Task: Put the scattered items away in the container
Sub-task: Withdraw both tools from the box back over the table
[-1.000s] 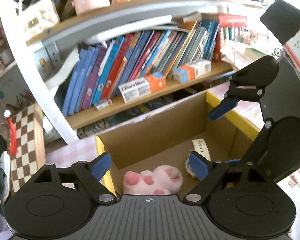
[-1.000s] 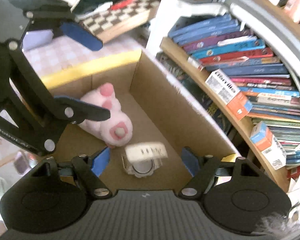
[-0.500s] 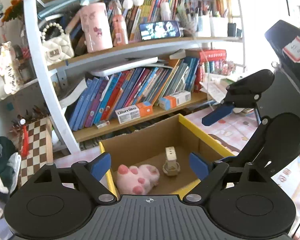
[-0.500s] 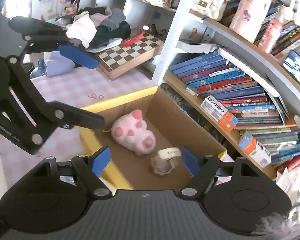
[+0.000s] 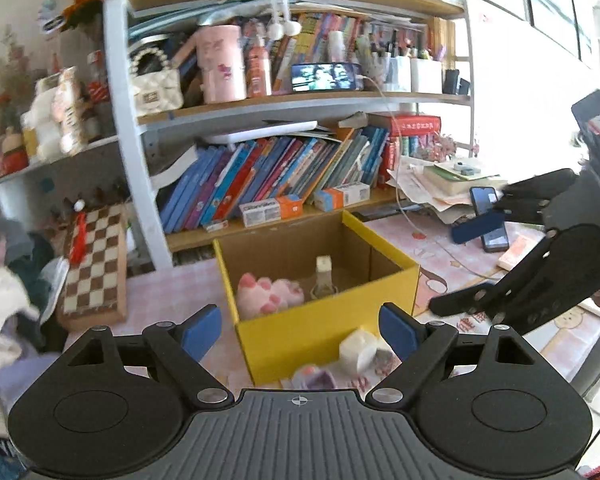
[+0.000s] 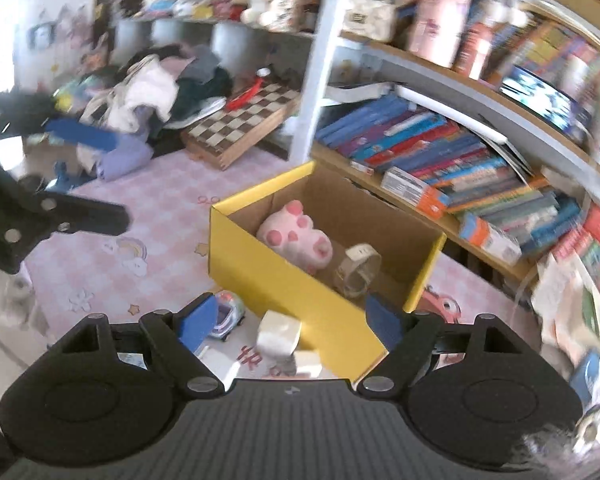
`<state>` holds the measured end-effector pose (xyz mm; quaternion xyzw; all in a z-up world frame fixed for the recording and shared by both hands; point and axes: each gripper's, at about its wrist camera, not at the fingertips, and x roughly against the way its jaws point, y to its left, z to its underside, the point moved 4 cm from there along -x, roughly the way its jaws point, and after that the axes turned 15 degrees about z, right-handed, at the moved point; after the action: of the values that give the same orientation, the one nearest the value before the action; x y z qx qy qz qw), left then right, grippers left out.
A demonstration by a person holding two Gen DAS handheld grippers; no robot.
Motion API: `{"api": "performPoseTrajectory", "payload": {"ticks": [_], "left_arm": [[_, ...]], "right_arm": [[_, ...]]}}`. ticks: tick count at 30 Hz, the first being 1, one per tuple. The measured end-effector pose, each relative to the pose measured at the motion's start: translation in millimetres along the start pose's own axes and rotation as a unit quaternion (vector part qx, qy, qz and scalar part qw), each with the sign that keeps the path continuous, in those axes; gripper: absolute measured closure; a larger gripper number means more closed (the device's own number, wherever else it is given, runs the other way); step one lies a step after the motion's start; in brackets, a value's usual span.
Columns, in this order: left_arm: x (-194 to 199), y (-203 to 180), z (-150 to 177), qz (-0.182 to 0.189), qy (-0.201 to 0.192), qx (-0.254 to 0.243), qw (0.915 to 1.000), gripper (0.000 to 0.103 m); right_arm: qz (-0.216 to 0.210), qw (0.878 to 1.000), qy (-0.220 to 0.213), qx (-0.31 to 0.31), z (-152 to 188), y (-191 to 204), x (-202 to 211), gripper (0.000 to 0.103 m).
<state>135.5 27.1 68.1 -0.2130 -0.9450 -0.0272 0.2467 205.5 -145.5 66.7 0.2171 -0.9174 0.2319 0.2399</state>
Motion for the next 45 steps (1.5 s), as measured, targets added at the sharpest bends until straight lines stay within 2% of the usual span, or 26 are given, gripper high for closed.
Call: {"api": "performPoseTrajectory", "payload": {"ticks": [5, 9, 15, 20, 28, 34, 36, 45], "left_arm": [[12, 4, 35, -0.02, 0.008, 0.052, 0.9984, 0.015], [15, 0, 63, -0.022, 0.024, 0.083, 0.996, 0.015], [17, -14, 96, -0.021, 0.049, 0.085, 0.9949, 0.015], [19, -29, 112, -0.014, 0.063, 0.079, 0.9948, 0.015], [11, -46, 124, 0.003, 0.083, 0.063, 0.9945, 0.014], [4, -56, 130, 0.012, 0.098, 0.046, 0.994, 0.013], [2, -59, 132, 0.015, 0.102, 0.041, 0.9938, 0.009], [-7, -61, 134, 0.023, 0.107, 0.041, 0.9931, 0.007]], "right_arm": [[0.024, 0.997, 0.016, -0.069, 29, 4, 19, 0.021], [0.038, 0.993, 0.044, -0.104, 58, 11, 23, 0.021], [0.05, 0.987, 0.096, -0.121, 101, 27, 24, 0.021], [0.056, 0.981, 0.116, -0.143, 121, 41, 30, 0.021], [0.076, 0.974, 0.112, -0.184, 130, 57, 39, 0.017], [0.071, 0.976, 0.129, -0.161, 136, 73, 38, 0.017], [0.07, 0.977, 0.129, -0.154, 135, 76, 39, 0.015], [0.086, 0.973, 0.134, -0.166, 138, 67, 37, 0.013]]}}
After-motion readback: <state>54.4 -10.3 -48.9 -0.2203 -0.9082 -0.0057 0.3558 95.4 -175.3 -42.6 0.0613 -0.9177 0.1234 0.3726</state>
